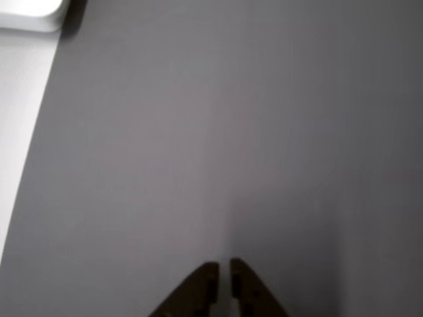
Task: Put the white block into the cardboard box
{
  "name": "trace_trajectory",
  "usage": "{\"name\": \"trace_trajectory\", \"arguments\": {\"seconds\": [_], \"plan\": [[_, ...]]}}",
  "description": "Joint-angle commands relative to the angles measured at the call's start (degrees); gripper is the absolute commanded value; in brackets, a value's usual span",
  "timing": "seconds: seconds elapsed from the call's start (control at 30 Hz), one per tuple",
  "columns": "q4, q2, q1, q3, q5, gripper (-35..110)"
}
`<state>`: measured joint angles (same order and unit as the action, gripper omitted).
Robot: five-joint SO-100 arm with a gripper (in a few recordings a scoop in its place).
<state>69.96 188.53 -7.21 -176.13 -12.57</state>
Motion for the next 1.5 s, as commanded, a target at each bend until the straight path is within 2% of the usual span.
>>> {"name": "trace_trajectory", "arguments": {"seconds": [0.0,0.17,1.47], "plan": [[0.4,1.9,0.4,-1.1,-0.5,-2],[0.4,1.9,0.3,-1.1,5.4,-2],[0.4,1.9,0.3,-1.1,5.4,-2]]}}
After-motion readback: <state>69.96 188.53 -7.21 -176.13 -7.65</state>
